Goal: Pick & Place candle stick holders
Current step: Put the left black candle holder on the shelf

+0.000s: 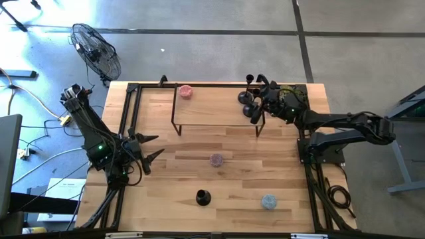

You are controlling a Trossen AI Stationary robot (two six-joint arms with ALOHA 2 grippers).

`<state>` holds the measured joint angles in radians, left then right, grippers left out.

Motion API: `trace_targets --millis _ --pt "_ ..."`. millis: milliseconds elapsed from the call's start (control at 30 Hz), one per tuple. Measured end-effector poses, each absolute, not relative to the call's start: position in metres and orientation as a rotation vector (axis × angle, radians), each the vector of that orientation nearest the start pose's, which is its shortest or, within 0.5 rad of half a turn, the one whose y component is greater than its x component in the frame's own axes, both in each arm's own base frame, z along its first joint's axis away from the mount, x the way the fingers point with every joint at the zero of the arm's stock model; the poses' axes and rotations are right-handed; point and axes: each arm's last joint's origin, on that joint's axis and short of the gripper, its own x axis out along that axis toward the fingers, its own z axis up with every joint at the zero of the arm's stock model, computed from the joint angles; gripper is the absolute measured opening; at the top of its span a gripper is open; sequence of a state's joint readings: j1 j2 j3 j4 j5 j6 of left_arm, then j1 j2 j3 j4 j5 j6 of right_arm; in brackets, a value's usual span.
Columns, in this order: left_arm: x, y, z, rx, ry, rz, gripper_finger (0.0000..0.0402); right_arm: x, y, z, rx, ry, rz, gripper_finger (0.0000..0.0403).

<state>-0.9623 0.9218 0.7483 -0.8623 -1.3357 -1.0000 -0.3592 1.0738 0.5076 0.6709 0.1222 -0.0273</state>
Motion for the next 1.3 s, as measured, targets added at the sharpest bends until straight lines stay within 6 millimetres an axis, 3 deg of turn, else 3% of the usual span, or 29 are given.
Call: trace_targets --millis 1300 --pt "0.109 -0.107 0.266 -0.032 0.222 0.471 0.0269 0.206 -0.079 0.289 -0.212 -0.293 -0.432 0.0193"
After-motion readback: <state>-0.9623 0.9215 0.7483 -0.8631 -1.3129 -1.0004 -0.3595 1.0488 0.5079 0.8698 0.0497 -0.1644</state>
